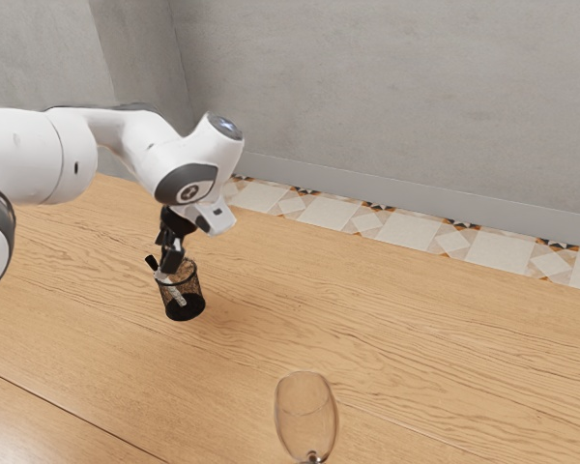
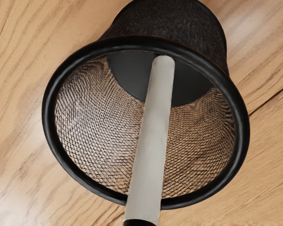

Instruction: Take the marker out of the pen holder and place it to the left of the pen holder.

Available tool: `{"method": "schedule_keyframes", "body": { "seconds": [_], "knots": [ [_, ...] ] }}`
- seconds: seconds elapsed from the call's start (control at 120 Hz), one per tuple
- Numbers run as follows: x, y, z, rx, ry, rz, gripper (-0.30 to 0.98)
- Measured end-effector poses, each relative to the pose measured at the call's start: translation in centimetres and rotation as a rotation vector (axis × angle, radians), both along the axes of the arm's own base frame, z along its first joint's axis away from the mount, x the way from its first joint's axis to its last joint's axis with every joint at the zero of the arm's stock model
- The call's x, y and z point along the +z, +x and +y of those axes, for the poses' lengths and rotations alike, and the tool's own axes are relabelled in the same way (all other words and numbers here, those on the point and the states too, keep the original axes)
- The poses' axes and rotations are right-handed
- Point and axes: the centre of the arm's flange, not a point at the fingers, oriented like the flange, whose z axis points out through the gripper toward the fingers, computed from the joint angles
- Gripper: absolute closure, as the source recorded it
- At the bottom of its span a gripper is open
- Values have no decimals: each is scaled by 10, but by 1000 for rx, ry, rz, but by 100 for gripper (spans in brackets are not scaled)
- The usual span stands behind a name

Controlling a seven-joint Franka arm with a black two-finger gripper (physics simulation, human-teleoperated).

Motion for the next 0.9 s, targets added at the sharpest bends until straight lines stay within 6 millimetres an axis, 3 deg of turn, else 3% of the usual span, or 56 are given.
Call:
{"method": "schedule_keyframes", "body": {
  "seconds": [0.108,0.258,0.55,0.767,0.9],
  "knots": [
    [-11,0,6,-25,-1,29,12],
    [-12,0,19,-36,-2,41,30],
    [-10,1,24,-60,-9,53,63],
    [4,2,34,-52,-1,39,73],
    [22,3,61,-14,37,28,76]
  ]
}}
